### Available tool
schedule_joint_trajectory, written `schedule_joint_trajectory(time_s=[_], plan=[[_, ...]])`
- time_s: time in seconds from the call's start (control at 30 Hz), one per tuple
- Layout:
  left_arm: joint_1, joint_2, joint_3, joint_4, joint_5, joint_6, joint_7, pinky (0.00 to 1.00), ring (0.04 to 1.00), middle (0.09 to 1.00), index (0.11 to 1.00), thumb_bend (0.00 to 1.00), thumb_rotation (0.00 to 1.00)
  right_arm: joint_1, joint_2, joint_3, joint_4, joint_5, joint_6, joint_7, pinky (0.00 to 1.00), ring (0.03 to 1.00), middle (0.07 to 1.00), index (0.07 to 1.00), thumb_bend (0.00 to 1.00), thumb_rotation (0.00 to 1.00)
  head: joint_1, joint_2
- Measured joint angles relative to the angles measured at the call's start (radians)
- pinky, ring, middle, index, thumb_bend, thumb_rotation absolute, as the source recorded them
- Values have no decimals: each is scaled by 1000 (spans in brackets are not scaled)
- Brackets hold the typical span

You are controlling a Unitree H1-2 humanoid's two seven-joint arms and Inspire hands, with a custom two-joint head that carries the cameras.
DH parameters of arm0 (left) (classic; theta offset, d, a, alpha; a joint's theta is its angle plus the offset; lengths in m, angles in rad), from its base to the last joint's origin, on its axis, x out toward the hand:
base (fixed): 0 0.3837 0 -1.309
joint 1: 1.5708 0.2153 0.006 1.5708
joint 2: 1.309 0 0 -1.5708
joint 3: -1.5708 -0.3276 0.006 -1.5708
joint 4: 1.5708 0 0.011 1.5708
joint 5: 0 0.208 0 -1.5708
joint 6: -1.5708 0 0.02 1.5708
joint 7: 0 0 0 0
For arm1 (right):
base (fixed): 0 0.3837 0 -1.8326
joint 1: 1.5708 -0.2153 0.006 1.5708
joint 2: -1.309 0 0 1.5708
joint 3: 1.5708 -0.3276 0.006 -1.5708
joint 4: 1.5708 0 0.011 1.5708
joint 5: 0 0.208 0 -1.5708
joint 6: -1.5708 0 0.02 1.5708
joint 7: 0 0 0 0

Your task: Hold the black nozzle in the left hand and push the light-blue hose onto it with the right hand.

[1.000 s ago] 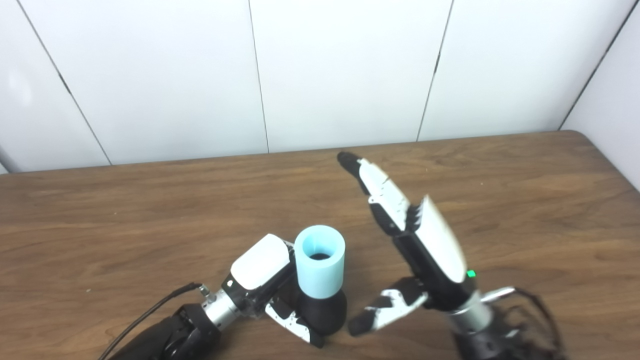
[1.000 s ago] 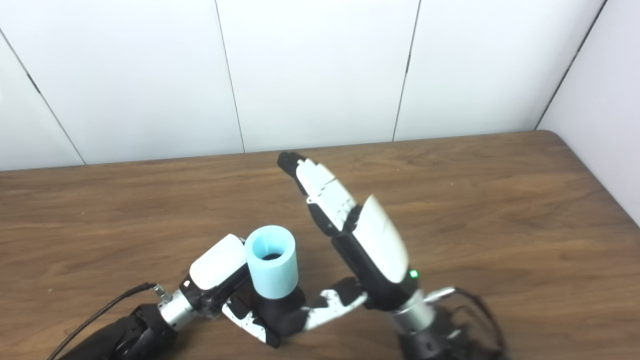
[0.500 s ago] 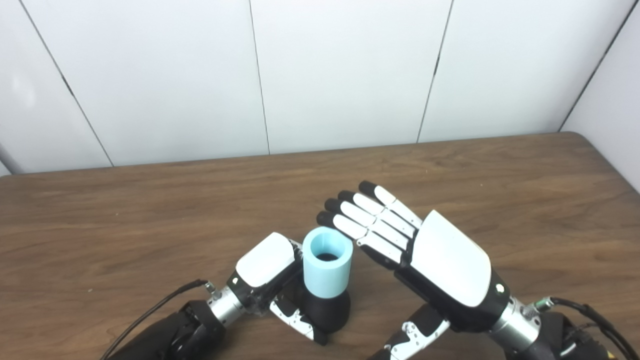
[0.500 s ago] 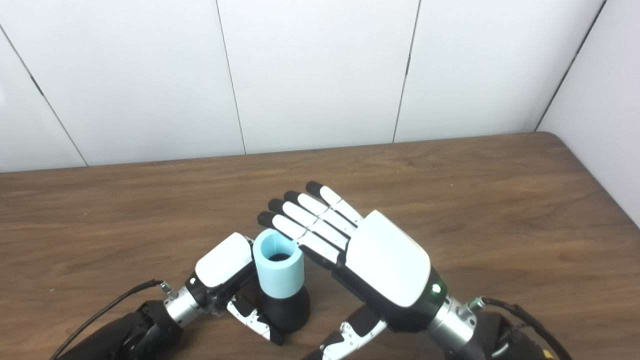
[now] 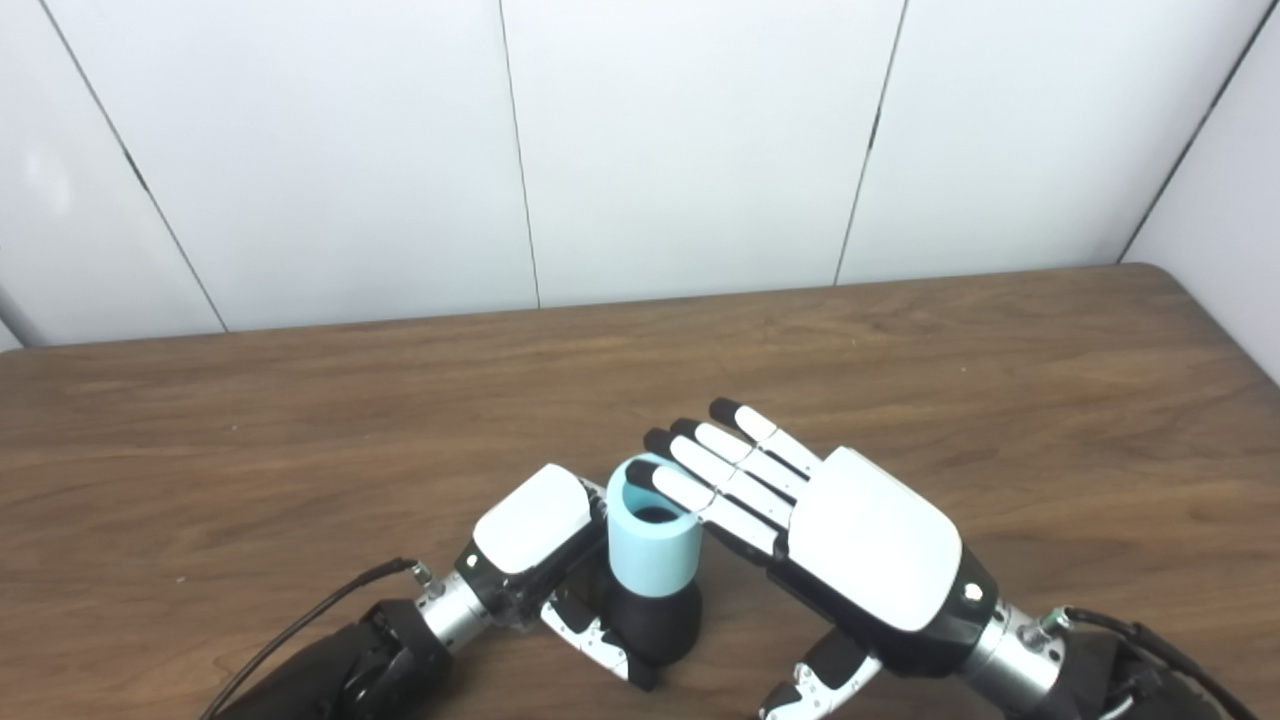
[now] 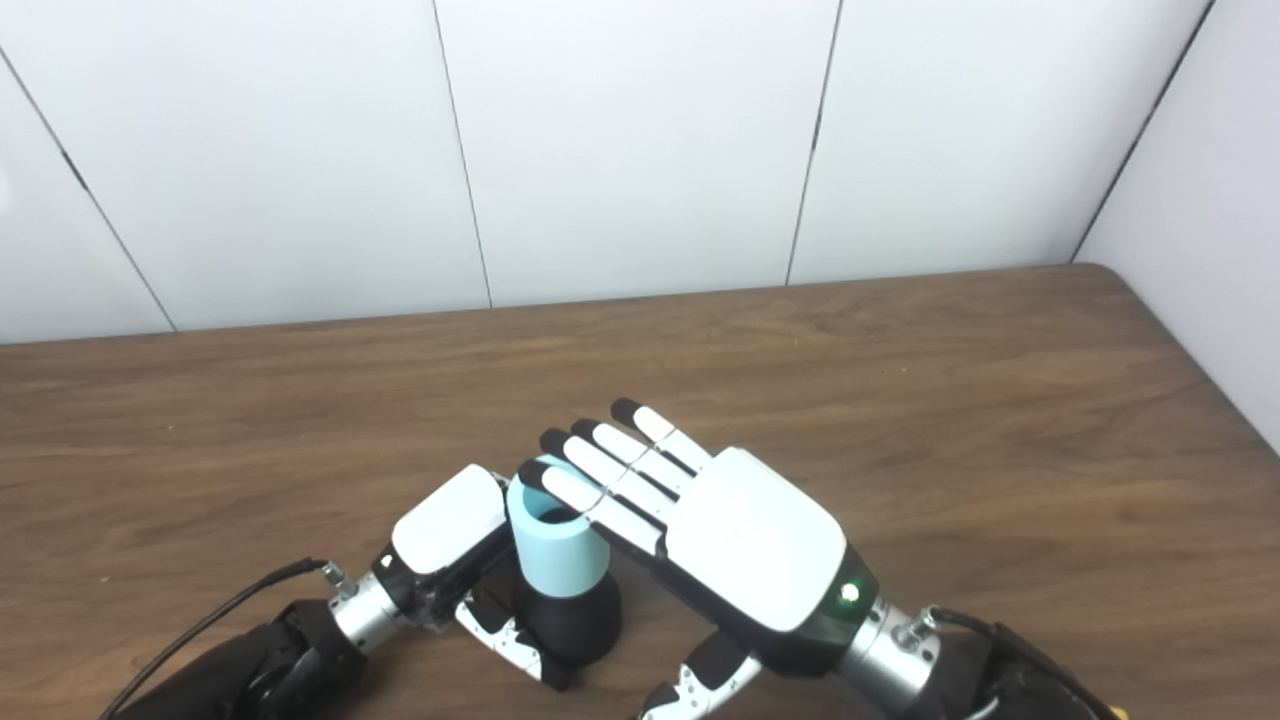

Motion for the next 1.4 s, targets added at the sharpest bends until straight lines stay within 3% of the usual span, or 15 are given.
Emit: schedule_joint_trajectory(time_s=[0.43, 0.7, 1.0, 1.4], plan=[[0, -1, 1, 0, 2, 0, -2, 428, 504, 497, 472, 520, 0, 0, 32, 1, 20, 0, -40, -2, 1000, 969, 997, 974, 926, 977, 3, -3], [0, -1, 1, 1, 4, 0, -2, 425, 509, 499, 471, 520, 0, -1, 34, 25, 25, -16, -39, 35, 935, 911, 945, 886, 950, 928, 6, -3], [0, -1, 1, 1, 3, 0, -2, 419, 506, 497, 472, 520, 0, -3, 43, 27, 38, -48, -39, 29, 999, 959, 974, 916, 912, 915, 9, 0], [0, -1, 3, 1, 0, 0, -5, 426, 512, 495, 475, 520, 0, 3, 45, 32, 53, -100, -36, 36, 1000, 1000, 1000, 977, 959, 965, 14, 2]])
